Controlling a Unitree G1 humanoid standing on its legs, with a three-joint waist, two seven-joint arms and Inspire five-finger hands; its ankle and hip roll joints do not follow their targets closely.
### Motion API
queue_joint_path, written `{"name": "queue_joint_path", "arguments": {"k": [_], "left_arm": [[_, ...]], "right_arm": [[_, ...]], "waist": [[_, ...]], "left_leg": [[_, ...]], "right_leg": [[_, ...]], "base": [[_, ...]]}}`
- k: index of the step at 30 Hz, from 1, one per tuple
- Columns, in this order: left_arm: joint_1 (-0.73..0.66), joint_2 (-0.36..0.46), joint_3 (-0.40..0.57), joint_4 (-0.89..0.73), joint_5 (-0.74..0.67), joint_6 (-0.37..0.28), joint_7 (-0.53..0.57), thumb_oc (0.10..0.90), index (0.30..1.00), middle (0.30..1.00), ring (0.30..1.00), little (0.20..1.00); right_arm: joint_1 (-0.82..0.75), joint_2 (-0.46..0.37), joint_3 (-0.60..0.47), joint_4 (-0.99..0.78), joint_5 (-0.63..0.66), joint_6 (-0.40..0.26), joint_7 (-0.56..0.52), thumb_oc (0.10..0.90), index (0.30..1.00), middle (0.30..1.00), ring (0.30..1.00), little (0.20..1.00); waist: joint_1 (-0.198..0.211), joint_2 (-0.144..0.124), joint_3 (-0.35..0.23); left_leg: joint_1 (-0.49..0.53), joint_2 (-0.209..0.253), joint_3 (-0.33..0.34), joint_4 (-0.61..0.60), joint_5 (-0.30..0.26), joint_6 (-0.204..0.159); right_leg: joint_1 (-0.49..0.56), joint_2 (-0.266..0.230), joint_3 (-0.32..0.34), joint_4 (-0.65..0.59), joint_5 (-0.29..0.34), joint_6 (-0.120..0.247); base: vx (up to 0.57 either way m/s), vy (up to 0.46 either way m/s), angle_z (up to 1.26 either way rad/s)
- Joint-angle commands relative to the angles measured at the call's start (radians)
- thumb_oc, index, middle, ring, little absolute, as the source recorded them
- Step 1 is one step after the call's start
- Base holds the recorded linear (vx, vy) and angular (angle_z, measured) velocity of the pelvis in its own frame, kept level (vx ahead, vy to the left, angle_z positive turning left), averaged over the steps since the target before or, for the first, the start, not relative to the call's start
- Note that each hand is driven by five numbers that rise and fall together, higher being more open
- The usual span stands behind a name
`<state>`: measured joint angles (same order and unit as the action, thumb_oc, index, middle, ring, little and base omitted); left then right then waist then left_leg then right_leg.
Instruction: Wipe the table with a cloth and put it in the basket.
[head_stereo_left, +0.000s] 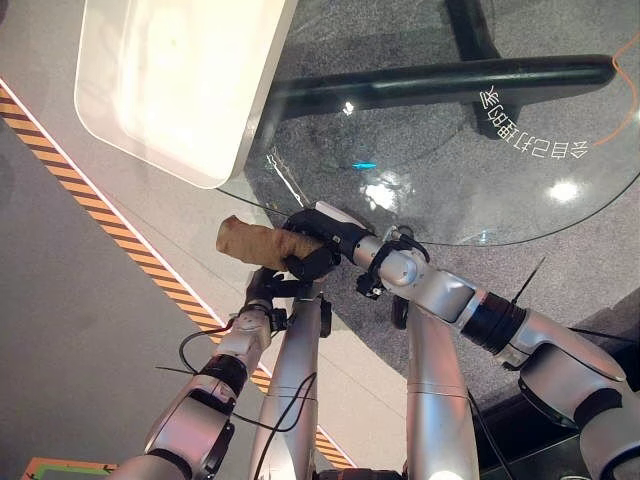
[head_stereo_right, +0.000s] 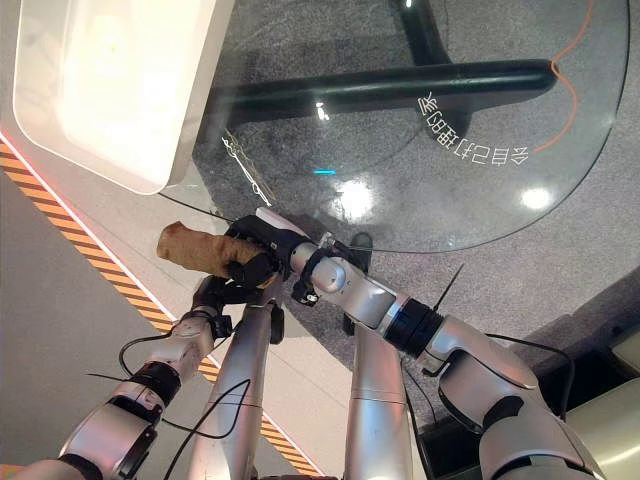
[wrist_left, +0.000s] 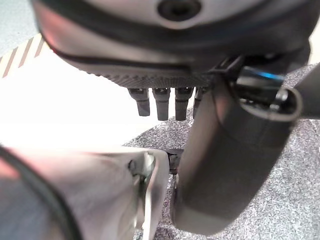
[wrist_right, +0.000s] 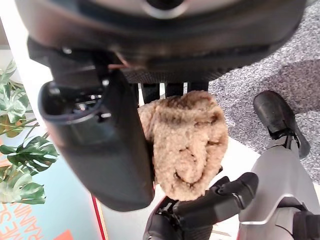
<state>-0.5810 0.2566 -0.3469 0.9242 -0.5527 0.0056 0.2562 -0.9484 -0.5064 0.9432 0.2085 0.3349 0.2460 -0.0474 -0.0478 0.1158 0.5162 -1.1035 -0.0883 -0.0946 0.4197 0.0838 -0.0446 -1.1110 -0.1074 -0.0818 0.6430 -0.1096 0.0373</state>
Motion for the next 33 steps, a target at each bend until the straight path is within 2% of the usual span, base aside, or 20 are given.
{"name": "queue_joint_path", "arguments": {"k": [1, 10, 18, 25, 29, 33], "left_arm": [[0.083, 0.016, -0.014, 0.026, 0.027, -0.025, 0.019, 0.8, 0.9, 0.9, 0.9, 0.9], [0.086, 0.023, -0.001, 0.019, 0.026, -0.018, 0.029, 0.8, 0.9, 0.9, 0.9, 0.9], [0.118, 0.03, 0.007, -0.003, 0.033, -0.02, 0.031, 0.8, 0.9, 0.9, 0.9, 0.9], [0.158, 0.032, -0.004, -0.017, 0.035, -0.035, 0.033, 0.8, 0.9, 0.9, 0.9, 0.9], [0.18, 0.034, -0.005, -0.02, 0.012, -0.04, 0.027, 0.8, 0.9, 0.9, 0.9, 0.9], [0.208, 0.03, 0.008, -0.025, -0.058, -0.069, -0.037, 0.8, 0.9, 0.9, 0.9, 0.9]], "right_arm": [[0.034, -0.016, -0.053, 0.024, 0.021, -0.019, -0.058, 0.1, 0.3, 0.3, 0.3, 0.2], [0.046, -0.036, -0.09, 0.016, 0.056, -0.039, -0.066, 0.1, 0.3, 0.3, 0.3, 0.2], [0.087, -0.038, -0.098, -0.059, 0.15, -0.074, 0.046, 0.1, 0.3, 0.3, 0.3, 0.2], [0.152, -0.012, -0.089, -0.173, 0.251, -0.148, 0.166, 0.1, 0.3, 0.3, 0.3, 0.2], [0.189, 0.001, -0.102, -0.234, 0.288, -0.186, 0.175, 0.1, 0.3, 0.3, 0.3, 0.2], [0.23, 0.024, -0.132, -0.276, 0.343, -0.263, 0.173, 0.1, 0.3, 0.3, 0.3, 0.2]], "waist": [[0.021, 0.013, 0.004], [0.017, 0.004, 0.004], [0.018, -0.005, 0.004], [0.023, -0.02, 0.004], [0.024, -0.03, 0.004], [0.024, -0.041, 0.004]], "left_leg": [[0.012, -0.011, 0.068, 0.04, -0.069, 0.037], [0.045, -0.009, 0.064, 0.028, -0.067, 0.037], [0.11, -0.004, 0.056, 0.007, -0.064, 0.035], [0.176, 0.004, 0.044, -0.011, -0.061, 0.033], [0.205, 0.009, 0.04, -0.017, -0.062, 0.033], [0.238, 0.014, 0.036, -0.022, -0.068, 0.033]], "right_leg": [[-0.028, 0.028, 0.13, -0.113, 0.109, 0.077], [0.003, 0.032, 0.128, -0.117, 0.108, 0.077], [0.065, 0.038, 0.118, -0.122, 0.099, 0.074], [0.137, 0.045, 0.104, -0.128, 0.087, 0.07], [0.168, 0.047, 0.1, -0.13, 0.081, 0.067], [0.205, 0.049, 0.096, -0.135, 0.076, 0.064]], "base": [[0.0, 0.0, 0.0], [0.0, 0.0, 0.0], [-0.03, -0.029, 0.0], [-0.03, -0.05, -0.01], [-0.03, -0.068, -0.04], [-0.02, -0.073, -0.01]]}}
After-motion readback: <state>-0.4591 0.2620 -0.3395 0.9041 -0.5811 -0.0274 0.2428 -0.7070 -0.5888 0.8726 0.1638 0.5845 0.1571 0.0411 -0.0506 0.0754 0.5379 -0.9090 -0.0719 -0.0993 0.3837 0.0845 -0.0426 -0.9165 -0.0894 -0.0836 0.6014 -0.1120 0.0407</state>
